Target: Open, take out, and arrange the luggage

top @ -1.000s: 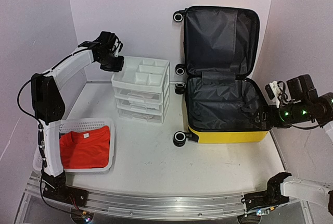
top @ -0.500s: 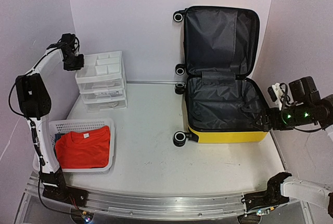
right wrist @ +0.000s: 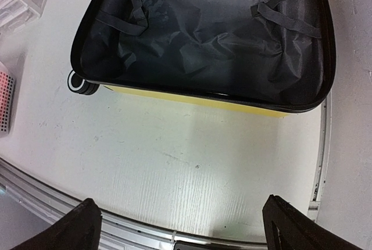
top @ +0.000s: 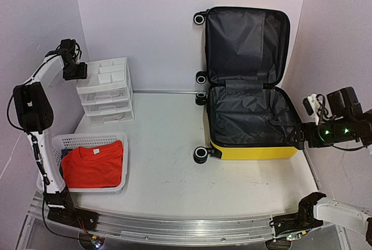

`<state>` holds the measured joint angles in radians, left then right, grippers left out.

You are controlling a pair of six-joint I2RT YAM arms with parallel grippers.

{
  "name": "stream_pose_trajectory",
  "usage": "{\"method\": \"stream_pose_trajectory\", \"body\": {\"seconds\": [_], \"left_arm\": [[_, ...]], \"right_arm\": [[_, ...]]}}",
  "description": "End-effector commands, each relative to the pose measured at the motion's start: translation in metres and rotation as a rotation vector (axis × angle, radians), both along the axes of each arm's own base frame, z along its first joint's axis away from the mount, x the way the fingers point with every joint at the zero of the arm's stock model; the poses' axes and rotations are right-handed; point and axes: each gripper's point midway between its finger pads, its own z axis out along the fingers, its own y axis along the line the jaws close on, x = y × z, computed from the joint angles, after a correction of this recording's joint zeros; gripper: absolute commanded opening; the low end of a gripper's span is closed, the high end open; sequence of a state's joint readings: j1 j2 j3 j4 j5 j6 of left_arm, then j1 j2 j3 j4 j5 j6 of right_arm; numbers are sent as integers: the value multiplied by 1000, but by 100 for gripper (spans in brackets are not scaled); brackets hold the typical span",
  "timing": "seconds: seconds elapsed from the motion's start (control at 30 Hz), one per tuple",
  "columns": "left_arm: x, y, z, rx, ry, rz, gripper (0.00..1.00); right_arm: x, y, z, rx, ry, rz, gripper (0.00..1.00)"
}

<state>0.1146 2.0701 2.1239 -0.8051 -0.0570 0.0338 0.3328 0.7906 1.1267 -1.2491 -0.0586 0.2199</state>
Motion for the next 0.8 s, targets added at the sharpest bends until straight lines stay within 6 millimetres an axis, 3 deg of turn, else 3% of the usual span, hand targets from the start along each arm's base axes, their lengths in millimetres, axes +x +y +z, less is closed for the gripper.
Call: {"method": "stream_pose_trajectory", "body": {"seconds": [0.0, 0.1, 0.2, 0.37, 0.43, 0.47, 0.57, 0.77], "left_arm": [[-29, 0, 66, -27, -135, 44, 72], [-56, -13, 90, -95, -174, 32, 84], [-90, -47, 113, -245, -216, -70, 87], [-157, -143, 161, -387, -343, -411, 88], [-196, -189, 183, -355, -428, -569, 88], [-223, -200, 203, -355, -505, -628, 88], [-275, -208, 238, -387, -669, -706, 88], [-357, -177, 295, -284, -977, -665, 89]], "right_arm": [[6, -8, 15, -35, -63, -21, 98], [12, -24, 14, -105, -79, -91, 98], [17, -38, 15, -163, -89, -162, 98], [31, -53, 29, -246, -119, -232, 98], [36, -58, 45, -265, -155, -253, 98], [38, -59, 56, -267, -181, -263, 98], [37, -64, 92, -253, -282, -283, 98], [18, -53, 168, -136, -542, -177, 98]]}}
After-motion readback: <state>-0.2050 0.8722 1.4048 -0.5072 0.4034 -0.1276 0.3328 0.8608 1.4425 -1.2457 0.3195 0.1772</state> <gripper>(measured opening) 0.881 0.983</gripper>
